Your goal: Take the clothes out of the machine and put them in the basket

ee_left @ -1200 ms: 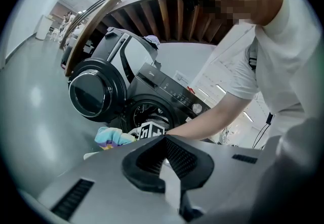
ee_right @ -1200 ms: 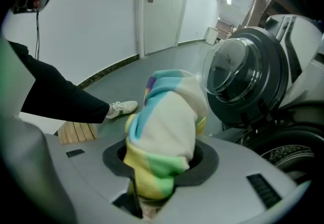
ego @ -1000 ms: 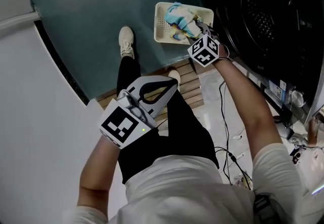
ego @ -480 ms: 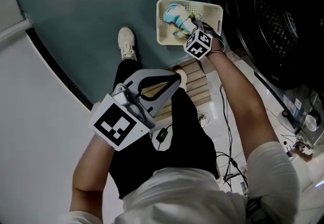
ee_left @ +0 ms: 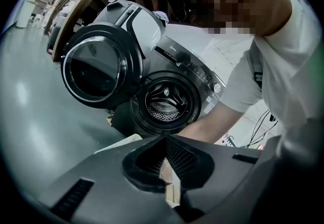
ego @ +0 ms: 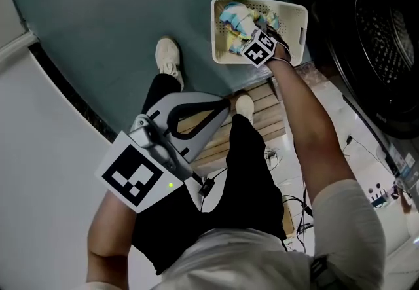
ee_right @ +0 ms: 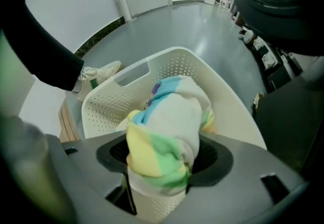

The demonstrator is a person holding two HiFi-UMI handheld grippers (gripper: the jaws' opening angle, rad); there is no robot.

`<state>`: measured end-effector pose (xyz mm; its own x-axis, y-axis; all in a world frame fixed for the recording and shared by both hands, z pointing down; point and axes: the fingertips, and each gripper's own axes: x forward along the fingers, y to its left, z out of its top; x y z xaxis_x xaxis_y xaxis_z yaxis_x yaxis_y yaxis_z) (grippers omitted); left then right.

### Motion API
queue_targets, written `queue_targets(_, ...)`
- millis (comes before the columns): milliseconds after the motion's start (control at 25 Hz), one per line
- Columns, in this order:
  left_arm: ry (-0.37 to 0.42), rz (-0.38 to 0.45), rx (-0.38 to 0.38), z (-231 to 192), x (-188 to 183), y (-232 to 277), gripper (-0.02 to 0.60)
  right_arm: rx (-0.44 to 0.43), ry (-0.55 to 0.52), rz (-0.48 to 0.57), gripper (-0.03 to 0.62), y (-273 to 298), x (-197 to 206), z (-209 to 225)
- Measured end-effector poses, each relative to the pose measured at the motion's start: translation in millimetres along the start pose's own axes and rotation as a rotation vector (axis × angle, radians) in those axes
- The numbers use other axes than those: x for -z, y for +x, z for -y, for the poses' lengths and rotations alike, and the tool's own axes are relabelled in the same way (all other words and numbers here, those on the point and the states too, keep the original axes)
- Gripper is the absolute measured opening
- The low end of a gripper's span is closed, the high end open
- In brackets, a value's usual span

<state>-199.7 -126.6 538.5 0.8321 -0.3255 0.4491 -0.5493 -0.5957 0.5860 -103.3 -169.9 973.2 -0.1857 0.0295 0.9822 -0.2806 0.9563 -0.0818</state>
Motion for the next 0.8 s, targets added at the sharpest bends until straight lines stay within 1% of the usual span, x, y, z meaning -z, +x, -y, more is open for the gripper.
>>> queue_targets(80,-0.007,0.001,0.004,2,3,3,-0.003,-0.007,0.046,0.021,0.312,-4,-3,-1)
queue_targets(120,-0.004,-0.001,0.007,6,3,4,-0.003,-0.006,0.059,0.036,0.318,-11,-3,-2)
queue_targets(200,0.011,-0.003,0.014,19,-2,8,-0.003,0.014,0.084,0.072,0.318,-30,-2,0)
queue_targets(320,0.026,0.006,0.008,42,-13,9,-0.003,0.044,0.160,0.132,0.316,-69,2,4)
queue_targets(440,0.028,0.026,-0.002,70,-27,6,-0.003,0.041,0.222,0.181,0.316,-110,5,1)
queue_targets(800,0.046,0.086,-0.023,156,-57,6,-0.003,0.018,0.283,0.320,0.307,-222,16,-17)
